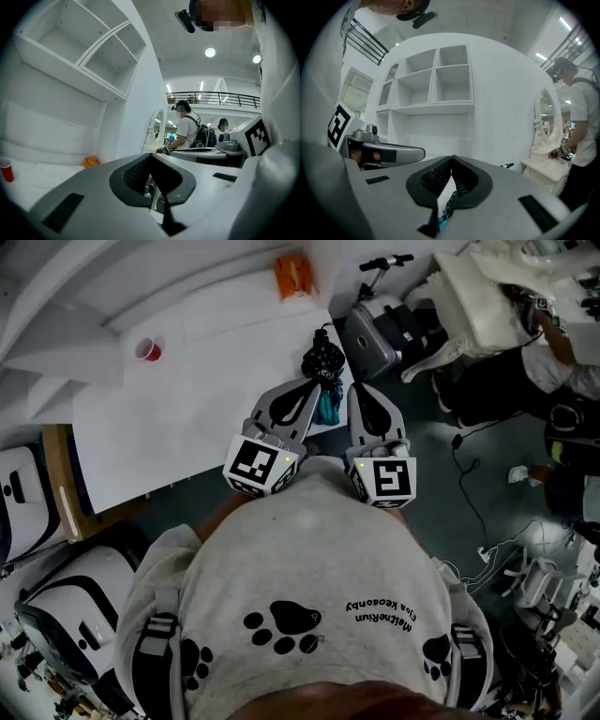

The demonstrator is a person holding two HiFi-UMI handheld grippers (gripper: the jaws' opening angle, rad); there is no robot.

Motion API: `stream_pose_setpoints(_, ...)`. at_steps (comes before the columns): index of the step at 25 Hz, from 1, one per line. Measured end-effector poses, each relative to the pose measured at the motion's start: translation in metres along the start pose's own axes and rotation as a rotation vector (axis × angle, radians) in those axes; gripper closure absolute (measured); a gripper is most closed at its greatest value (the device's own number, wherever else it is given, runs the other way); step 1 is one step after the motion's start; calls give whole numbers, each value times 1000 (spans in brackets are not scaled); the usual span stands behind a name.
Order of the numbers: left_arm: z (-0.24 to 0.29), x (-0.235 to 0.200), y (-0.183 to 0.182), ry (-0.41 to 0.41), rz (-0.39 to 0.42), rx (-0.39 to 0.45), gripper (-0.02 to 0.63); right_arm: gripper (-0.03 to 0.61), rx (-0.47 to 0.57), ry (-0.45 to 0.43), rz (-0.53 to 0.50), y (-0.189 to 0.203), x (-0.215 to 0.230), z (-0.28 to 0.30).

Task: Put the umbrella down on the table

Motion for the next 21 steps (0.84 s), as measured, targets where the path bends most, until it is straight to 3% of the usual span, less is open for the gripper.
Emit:
stream_pose_setpoints(5,-8,-1,-2,-20,6,13,598,546,-14,16,-1,4,1,-7)
stream_pose_setpoints(21,-33,-3,20,26,37,5,598,546,-47,42,43,37,-25,-14)
Point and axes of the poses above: the fingertips, and each gripper's own axes: z forward along the fingers, x to its right, y out of its underside, the point moved 1 cm from there along -z, backward along the fingers, and after that the axes turned 5 degrees about z, right-handed, at the moved point
